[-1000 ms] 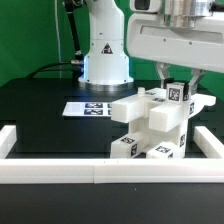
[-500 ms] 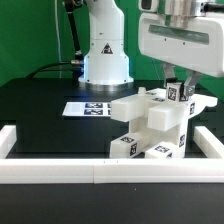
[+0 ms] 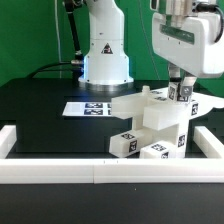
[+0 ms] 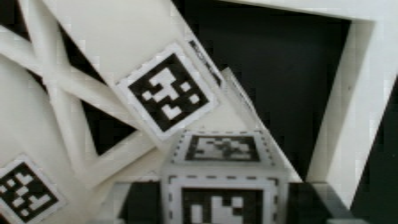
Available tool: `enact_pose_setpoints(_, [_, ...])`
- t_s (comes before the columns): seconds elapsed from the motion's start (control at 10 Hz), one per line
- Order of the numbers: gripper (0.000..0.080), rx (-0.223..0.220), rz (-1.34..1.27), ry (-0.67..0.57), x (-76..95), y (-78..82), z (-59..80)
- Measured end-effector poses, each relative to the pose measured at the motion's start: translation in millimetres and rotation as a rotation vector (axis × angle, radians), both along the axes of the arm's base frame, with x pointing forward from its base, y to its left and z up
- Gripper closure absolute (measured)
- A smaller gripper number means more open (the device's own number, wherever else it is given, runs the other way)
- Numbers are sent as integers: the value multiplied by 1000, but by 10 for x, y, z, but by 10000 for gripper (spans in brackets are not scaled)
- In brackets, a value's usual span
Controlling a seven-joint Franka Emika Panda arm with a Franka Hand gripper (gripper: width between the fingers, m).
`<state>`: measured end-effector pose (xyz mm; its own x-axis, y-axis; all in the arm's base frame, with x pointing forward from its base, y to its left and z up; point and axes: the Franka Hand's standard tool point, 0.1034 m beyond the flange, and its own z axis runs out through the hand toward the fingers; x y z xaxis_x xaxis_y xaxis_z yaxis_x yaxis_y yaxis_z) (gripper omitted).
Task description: Assemble chair
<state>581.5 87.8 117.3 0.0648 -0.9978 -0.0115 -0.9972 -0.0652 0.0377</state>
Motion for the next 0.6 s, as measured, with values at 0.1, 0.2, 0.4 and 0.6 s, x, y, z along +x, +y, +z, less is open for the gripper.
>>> enact_pose_setpoints(0.1, [512,-2,-103,1,0,10,1])
enact_pose_setpoints(0.2, [512,-5,-178,1,0,16,1])
enact_pose_setpoints(0.4, [415,-6,-207,2,-2,19,-1])
enact_pose_setpoints(0.6, [223,-6,-163,4,-6,22,-1])
